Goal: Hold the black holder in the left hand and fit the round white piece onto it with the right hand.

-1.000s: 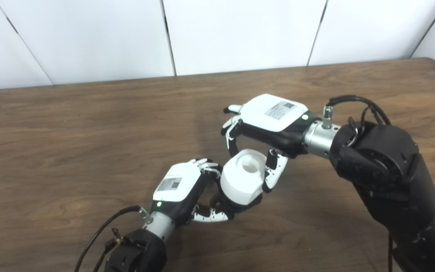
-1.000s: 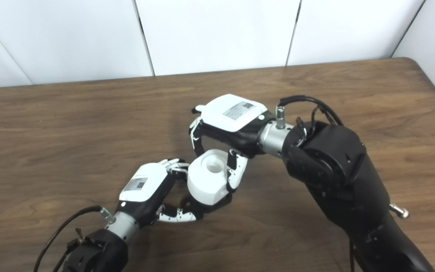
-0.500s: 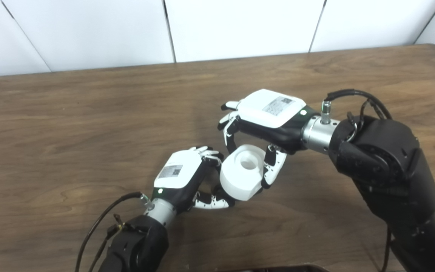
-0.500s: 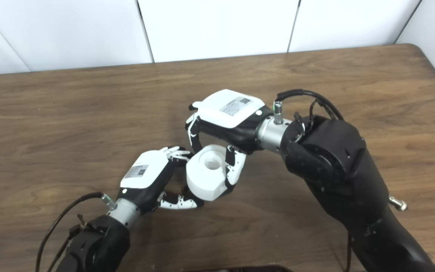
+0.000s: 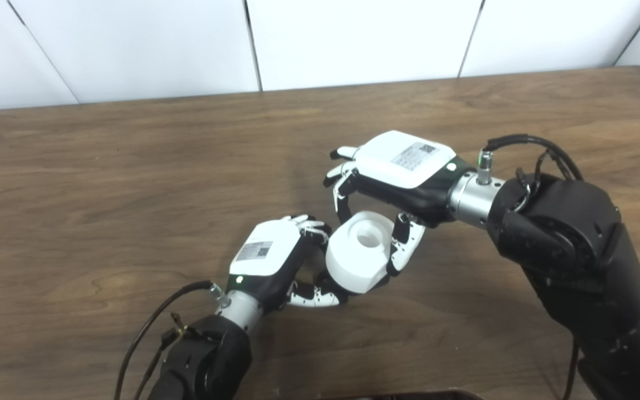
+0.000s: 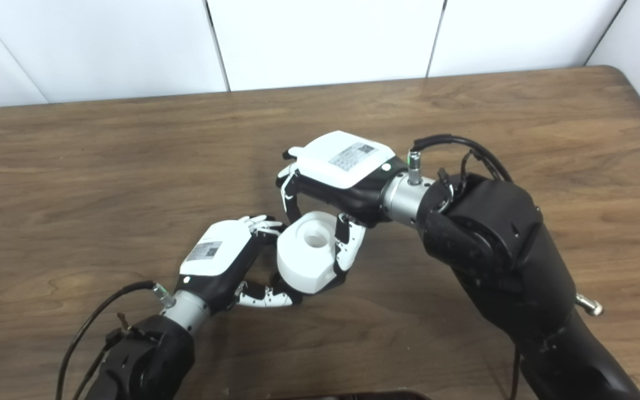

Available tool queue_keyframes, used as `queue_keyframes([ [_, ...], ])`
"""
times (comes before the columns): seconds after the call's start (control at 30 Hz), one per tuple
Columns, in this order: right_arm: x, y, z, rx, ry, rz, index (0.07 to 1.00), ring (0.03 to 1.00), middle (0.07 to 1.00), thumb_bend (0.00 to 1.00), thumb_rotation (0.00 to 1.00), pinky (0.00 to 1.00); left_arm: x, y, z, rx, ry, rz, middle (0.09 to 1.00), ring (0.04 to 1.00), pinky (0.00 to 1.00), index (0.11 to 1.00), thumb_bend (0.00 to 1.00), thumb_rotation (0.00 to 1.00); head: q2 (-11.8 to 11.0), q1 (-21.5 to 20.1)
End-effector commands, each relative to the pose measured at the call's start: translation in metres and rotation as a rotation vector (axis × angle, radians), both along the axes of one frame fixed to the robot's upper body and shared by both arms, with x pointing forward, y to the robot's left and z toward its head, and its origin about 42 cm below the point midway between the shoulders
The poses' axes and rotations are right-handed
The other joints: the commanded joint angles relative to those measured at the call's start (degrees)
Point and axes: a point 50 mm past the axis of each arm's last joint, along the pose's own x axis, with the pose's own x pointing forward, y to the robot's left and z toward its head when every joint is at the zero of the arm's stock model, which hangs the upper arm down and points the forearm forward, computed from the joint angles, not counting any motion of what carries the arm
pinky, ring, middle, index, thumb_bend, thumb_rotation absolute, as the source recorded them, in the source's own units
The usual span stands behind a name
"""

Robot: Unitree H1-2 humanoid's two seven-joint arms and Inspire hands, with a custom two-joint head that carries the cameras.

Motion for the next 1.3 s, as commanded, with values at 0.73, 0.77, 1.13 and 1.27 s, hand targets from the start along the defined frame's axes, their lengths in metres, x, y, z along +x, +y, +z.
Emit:
queue_keyframes([
  [0.73,-0.001,0.011,-0.001,-0.040,-0.025,0.046,0.484,0.957,0.850,0.53,0.15,0.92,-0.001,-0.009,0.003,-0.001,0.028,-0.025,0.826,0.906,0.92,0.488,0.51,0.06,0.43,0.35],
  [0.77,-0.001,0.011,-0.001,-0.042,-0.026,0.048,0.484,0.956,0.848,0.53,0.15,0.92,-0.001,-0.009,0.003,0.000,0.028,-0.025,0.826,0.906,0.92,0.488,0.51,0.06,0.41,0.38],
  [1.13,-0.001,0.011,-0.006,-0.064,-0.026,0.038,0.487,0.952,0.834,0.53,0.15,0.91,-0.002,-0.010,0.003,-0.004,0.025,-0.023,0.824,0.904,0.91,0.488,0.51,0.06,0.44,0.03],
  [1.27,0.000,0.010,-0.006,-0.080,-0.022,0.034,0.490,0.969,0.846,0.52,0.16,0.92,-0.002,-0.010,0.003,-0.004,0.022,-0.023,0.823,0.904,0.91,0.488,0.51,0.05,0.38,0.10],
])
